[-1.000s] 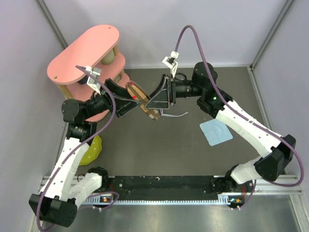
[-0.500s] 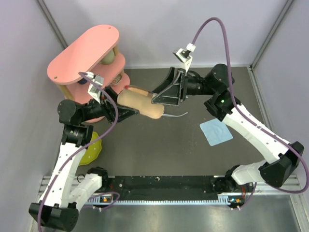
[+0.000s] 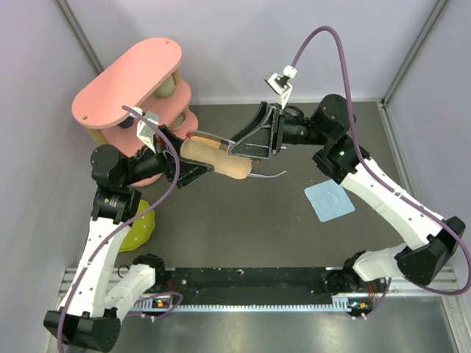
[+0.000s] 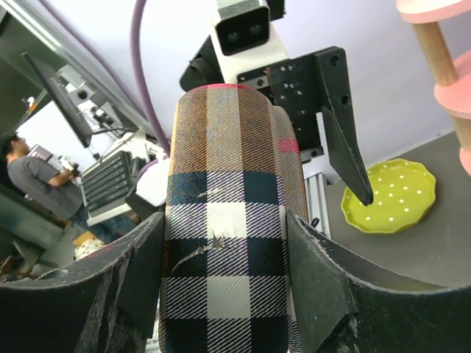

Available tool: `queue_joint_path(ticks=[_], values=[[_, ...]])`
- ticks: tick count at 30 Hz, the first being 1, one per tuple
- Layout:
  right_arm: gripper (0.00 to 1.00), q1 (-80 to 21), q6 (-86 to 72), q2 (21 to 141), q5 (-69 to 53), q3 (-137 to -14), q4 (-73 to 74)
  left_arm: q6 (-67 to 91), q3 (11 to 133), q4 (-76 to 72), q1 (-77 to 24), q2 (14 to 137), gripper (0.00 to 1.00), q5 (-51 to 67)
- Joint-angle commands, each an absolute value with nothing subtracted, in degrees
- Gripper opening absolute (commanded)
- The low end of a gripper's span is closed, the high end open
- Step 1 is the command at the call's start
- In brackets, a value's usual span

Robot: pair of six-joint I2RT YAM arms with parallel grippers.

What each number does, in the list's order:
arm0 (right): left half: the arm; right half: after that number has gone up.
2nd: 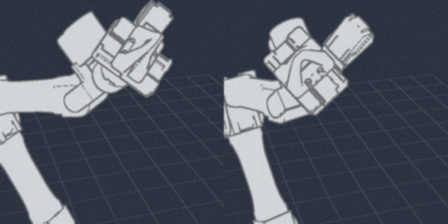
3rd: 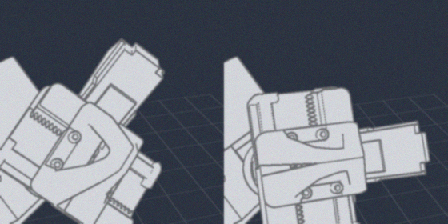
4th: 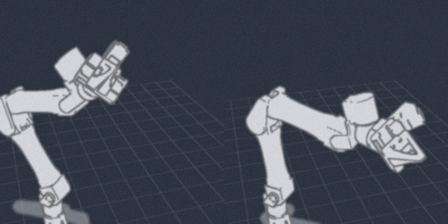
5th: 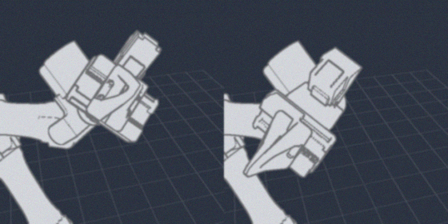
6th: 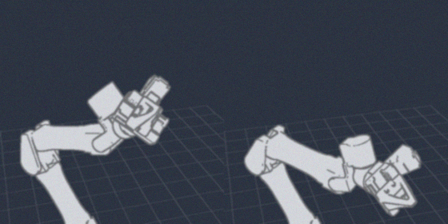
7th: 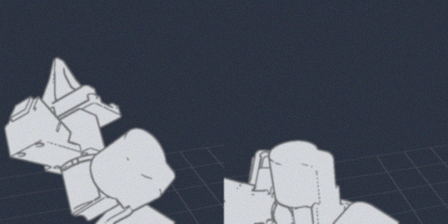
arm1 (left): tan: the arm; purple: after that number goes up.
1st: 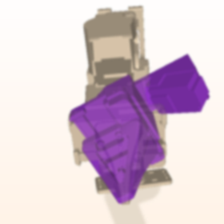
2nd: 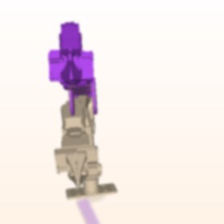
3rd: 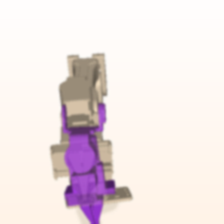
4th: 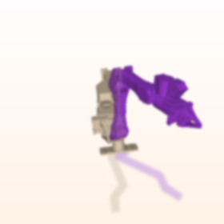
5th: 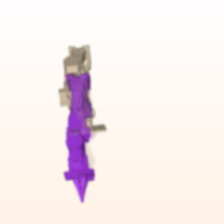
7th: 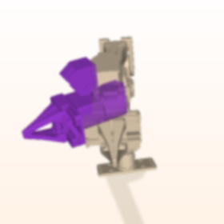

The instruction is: Organize the sunglasses

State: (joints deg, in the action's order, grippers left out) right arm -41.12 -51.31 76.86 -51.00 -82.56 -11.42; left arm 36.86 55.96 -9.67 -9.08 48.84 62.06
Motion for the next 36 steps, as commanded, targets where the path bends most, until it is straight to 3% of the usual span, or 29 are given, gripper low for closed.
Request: queue_joint_path(ticks=[1, 8, 18, 27, 36], values=[[0.0, -41.75, -48.08, 76.02, -48.44, -85.08, -7.13, 31.38, 59.41, -0.81, -8.61, 48.25, 0.79, 51.61], [0.0, -41.57, -42.2, 77.25, -41.49, -84.03, -0.18, 27.51, 61.25, 11.22, -8.53, 47.99, 0.9, 38.44], [0.0, -40.87, -37.89, 81.91, -29.9, -78.32, 5.62, 22.24, 60.12, 27.32, -8.53, 44.3, 0.9, 12.68], [0.0, -40.87, -30.94, 93.4, -28.12, -75.41, 4.75, 22.41, 58.01, 33.66, -8.53, 43.24, 0.88, 9.23], [0.0, -40.96, -34.27, 105.63, -36.81, -77.78, -7.27, 23.12, 54.41, 39.01, -8.53, 41.4, 0.88, 9.4]])
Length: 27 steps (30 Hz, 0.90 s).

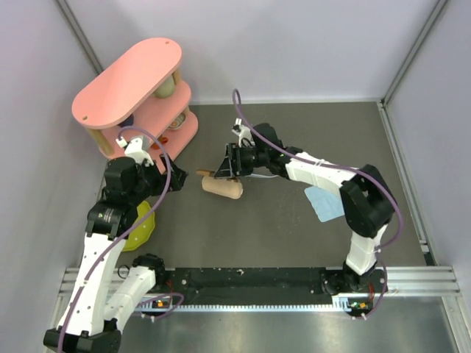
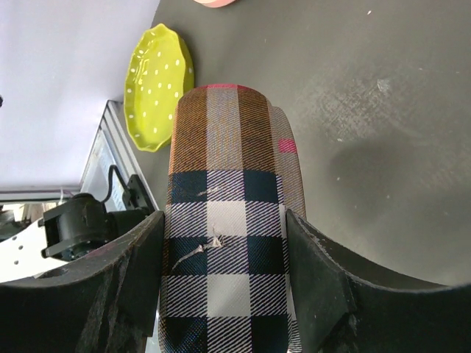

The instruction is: Organize the sunglasses

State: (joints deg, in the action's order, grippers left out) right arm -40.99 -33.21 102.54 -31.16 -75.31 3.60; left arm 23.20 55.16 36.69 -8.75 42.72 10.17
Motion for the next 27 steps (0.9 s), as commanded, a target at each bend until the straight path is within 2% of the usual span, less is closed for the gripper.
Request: queue_joint_path(ticks=[1, 7, 17, 20, 27], values=[[0.0, -40.96, -35.5, 107.73, -37.61, -77.96, -8.77, 23.03, 54.23, 39.28, -8.53, 41.57, 0.88, 9.58], [0.0, -40.96, -38.93, 114.51, -41.31, -81.03, -14.32, 22.32, 52.91, 40.17, -8.53, 41.57, 0.88, 11.34], [0.0, -40.61, -36.47, 122.08, -41.84, -85.6, -11.96, 21.09, 51.15, 40.34, -8.53, 43.24, 0.87, 12.22], [0.06, -40.43, -35.42, 122.87, -41.49, -85.52, -10.99, 20.92, 50.89, 40.6, -8.53, 43.86, 0.87, 11.78], [0.35, -40.17, -34.01, 123.14, -41.13, -84.81, -10.81, 20.83, 49.31, 40.52, -8.53, 44.91, 0.87, 11.08]])
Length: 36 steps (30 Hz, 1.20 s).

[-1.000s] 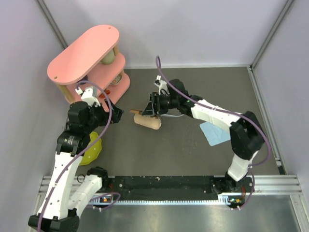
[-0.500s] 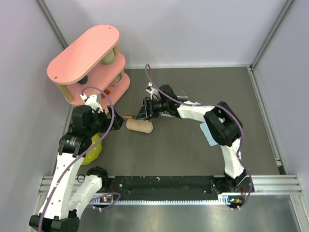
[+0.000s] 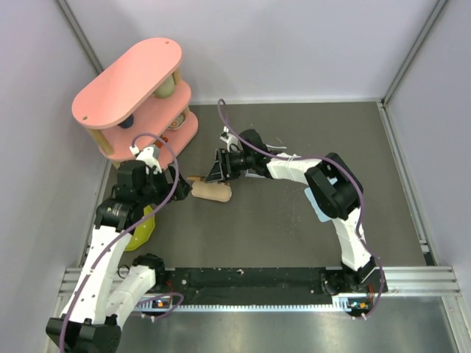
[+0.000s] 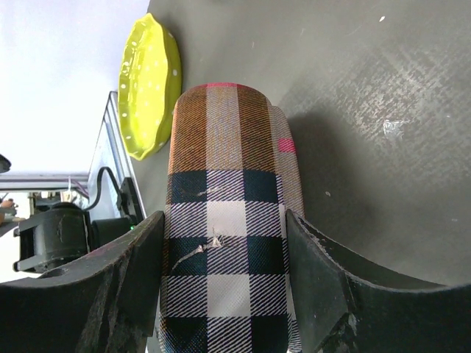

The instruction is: Organize the sunglasses

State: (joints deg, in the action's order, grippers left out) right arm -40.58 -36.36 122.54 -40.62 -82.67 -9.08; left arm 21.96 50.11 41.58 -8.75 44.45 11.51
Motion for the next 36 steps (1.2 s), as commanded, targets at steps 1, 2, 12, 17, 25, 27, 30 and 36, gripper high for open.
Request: queue_joint_path(ticks=[1, 2, 12, 17, 25, 27, 30, 36], values=[[0.37, -40.17, -33.4, 123.13, -41.22, -84.81, -10.72, 20.74, 49.22, 40.43, -8.53, 45.43, 0.87, 10.99], [0.4, -40.17, -33.14, 122.87, -41.22, -84.81, -10.64, 20.83, 49.13, 40.26, -8.53, 45.61, 0.87, 10.81], [0.78, -40.08, -27.69, 121.38, -40.34, -84.29, -7.04, 20.74, 49.74, 38.94, -8.61, 50.09, 0.86, 10.19], [0.83, -40.08, -26.19, 120.94, -40.17, -85.25, -5.54, 21.0, 50.01, 38.58, -8.61, 51.42, 0.86, 10.72], [0.91, -39.9, -21.98, 118.74, -35.95, -87.0, -1.59, 21.18, 49.13, 37.79, -8.53, 52.21, 0.86, 10.9], [0.92, -39.64, -20.05, 118.48, -35.68, -87.71, -0.18, 21.27, 48.87, 37.53, -8.53, 52.73, 0.86, 10.72], [0.92, -39.81, -18.29, 117.25, -35.16, -88.68, 2.72, 21.53, 48.26, 36.74, -8.53, 53.34, 0.86, 10.55], [0.92, -39.81, -16.96, 110.93, -30.07, -85.53, 4.04, 23.11, 48.07, 33.49, -8.61, 56.86, 0.86, 8.44]])
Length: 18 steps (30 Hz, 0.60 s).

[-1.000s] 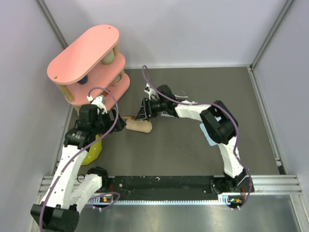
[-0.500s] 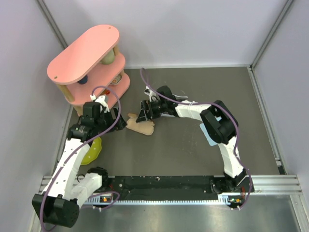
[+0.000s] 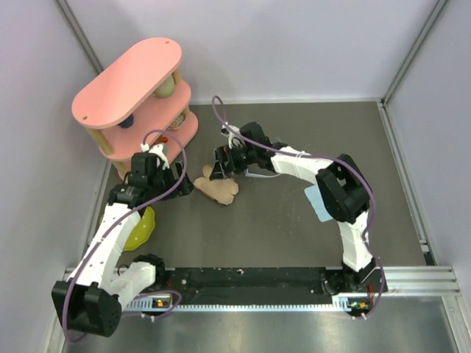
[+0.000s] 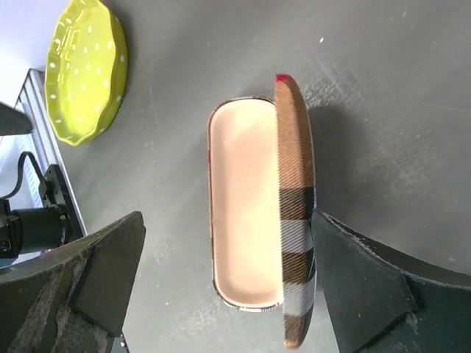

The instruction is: Organize the sunglasses

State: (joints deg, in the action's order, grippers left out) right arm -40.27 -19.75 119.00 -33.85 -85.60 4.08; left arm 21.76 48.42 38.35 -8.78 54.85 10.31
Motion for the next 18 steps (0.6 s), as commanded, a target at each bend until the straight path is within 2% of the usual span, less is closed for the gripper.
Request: queue_joint_path(ticks=[1, 5, 9, 13, 18], values=[[0.92, -39.81, -16.88, 109.87, -27.62, -85.08, 4.3, 23.99, 48.08, 32.44, -8.53, 57.56, 0.86, 7.57], [0.91, -39.82, -19.06, 104.16, -20.05, -81.92, 5.88, 26.01, 48.43, 27.97, -8.53, 62.65, 0.84, 6.85], [0.81, -39.82, -22.14, 98.19, -13.9, -75.79, 6.85, 27.59, 50.27, 23.74, -8.61, 69.07, 0.81, 9.48], [0.72, -39.73, -25.83, 91.6, -2.32, -70.15, 10.01, 28.65, 52.64, 19.61, -8.61, 76.01, 0.78, 10.89], [0.57, -38.33, -30.84, 87.11, 4.48, -63.91, 15.02, 29.44, 56.51, 18.02, -8.7, 84.45, 0.73, 7.83]])
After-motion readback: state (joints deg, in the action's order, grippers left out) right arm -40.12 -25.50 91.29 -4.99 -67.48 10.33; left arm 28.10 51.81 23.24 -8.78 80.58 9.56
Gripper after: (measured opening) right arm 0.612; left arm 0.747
